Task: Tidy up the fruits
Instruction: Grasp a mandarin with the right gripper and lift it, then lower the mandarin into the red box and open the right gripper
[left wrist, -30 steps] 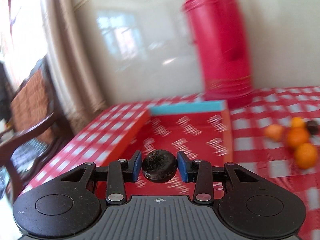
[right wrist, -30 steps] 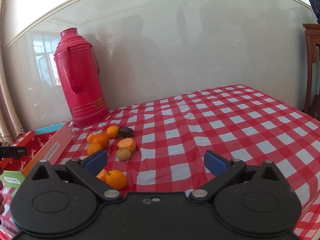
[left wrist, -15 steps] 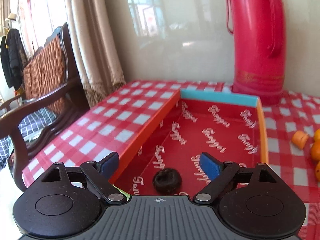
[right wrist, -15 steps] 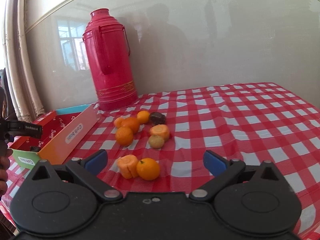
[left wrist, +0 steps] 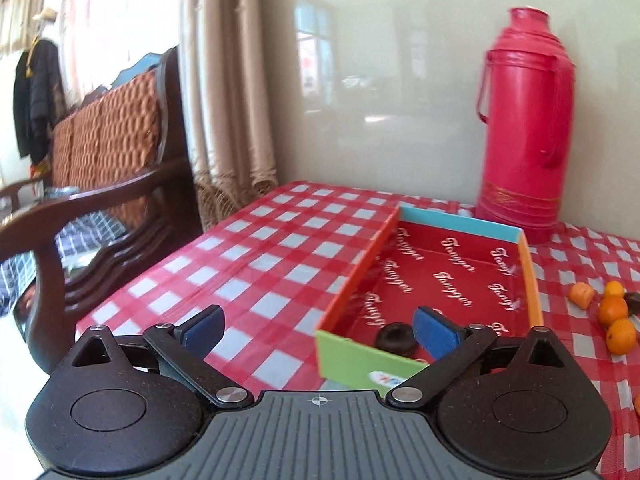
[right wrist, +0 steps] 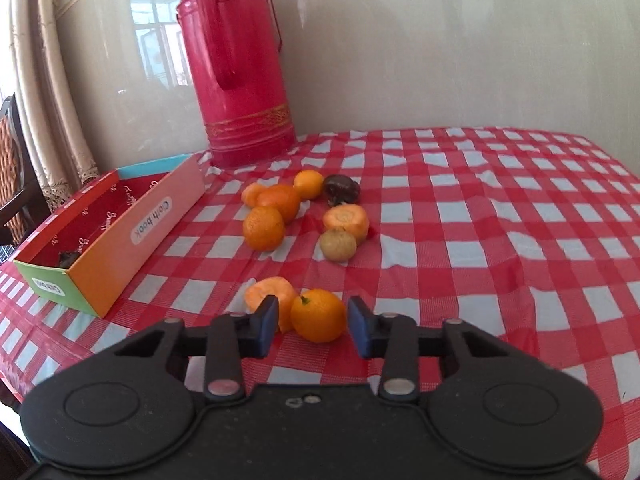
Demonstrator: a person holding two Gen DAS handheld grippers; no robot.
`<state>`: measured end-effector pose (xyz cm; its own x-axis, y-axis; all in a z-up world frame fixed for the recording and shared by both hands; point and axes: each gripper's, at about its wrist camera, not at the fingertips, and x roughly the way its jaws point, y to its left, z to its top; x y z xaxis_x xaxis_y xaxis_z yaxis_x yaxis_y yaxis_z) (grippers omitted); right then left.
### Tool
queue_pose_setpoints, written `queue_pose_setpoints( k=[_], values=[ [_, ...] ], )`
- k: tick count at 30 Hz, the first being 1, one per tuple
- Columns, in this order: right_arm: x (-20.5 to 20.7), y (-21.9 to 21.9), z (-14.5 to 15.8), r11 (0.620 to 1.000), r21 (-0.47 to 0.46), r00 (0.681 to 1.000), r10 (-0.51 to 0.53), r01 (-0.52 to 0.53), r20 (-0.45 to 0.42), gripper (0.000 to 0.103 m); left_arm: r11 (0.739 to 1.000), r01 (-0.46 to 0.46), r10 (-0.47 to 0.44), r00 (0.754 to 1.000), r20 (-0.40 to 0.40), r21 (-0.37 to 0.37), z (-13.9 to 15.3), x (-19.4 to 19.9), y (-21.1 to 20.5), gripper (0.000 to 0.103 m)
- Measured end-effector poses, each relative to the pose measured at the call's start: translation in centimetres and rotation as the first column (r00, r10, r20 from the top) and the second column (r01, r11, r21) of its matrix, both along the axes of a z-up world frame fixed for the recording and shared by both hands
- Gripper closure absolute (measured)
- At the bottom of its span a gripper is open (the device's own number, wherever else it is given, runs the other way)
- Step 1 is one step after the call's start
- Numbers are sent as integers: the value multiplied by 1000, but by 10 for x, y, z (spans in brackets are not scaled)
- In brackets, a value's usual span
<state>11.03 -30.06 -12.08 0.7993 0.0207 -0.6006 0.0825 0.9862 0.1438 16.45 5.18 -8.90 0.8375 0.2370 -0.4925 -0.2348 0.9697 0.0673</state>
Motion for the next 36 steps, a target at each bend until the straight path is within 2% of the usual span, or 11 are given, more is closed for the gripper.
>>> queue_pose_setpoints(
  k=[4, 6, 8, 14, 19, 22, 27, 31, 36],
  values=[
    [5, 0, -5, 1000, 1, 1000, -15, 15, -16, 72, 999, -39, 39, 999, -18, -11, -7, 3, 14, 3],
    [7, 0, -7, 1000, 3, 1000, -20, 20, -16, 79, 998, -63, 63, 998, -19, -25, -8, 4, 21, 3],
    [7, 0, -7, 1000, 5, 1000, -23, 23, -15, 79, 995, -94, 93, 995, -20, -37, -10, 3, 29, 3],
    [0, 5, 7, 1000, 14, 998, -20, 19, 60, 79, 981, -179, 176, 983, -44, -79, -14, 3, 55, 3],
    [14, 40, 29, 994, 38, 988, 100, -106, 119, 79, 975, -211, 207, 977, -54, -73, -18, -3, 71, 3],
    [32, 74, 39, 978, 33, 969, 197, -204, 149, 79, 972, -227, 224, 973, -50, -63, -19, -10, 82, 3],
    [59, 127, 43, 940, 31, 929, 332, -341, 161, 79, 956, -274, 270, 961, -51, -101, -21, -21, 108, 3],
    [72, 161, 38, 917, 9, 910, 393, -398, 130, 79, 943, -317, 313, 948, -54, -106, -25, -28, 127, 3],
    [77, 176, 29, 913, 12, 910, 404, -407, 97, 76, 932, -344, 340, 939, -59, -111, -28, -32, 143, 2]
  ],
)
